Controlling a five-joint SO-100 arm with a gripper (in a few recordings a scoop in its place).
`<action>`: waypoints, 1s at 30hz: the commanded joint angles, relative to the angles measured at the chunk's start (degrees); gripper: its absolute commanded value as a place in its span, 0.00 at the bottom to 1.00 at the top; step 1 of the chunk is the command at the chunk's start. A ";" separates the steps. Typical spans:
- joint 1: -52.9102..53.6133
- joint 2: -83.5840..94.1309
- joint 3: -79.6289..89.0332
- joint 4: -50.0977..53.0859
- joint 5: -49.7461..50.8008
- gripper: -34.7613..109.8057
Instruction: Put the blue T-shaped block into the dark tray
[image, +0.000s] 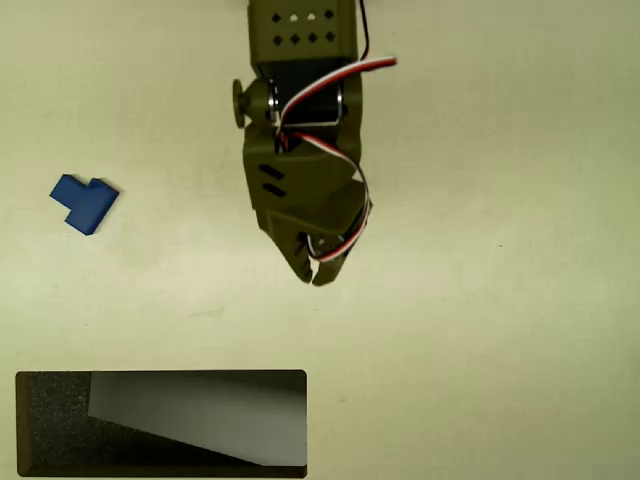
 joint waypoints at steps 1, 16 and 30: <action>-0.88 5.19 7.38 -0.70 -1.58 0.24; 1.93 13.27 32.87 -14.94 -10.46 0.24; 16.44 10.55 52.21 -49.39 -24.70 0.24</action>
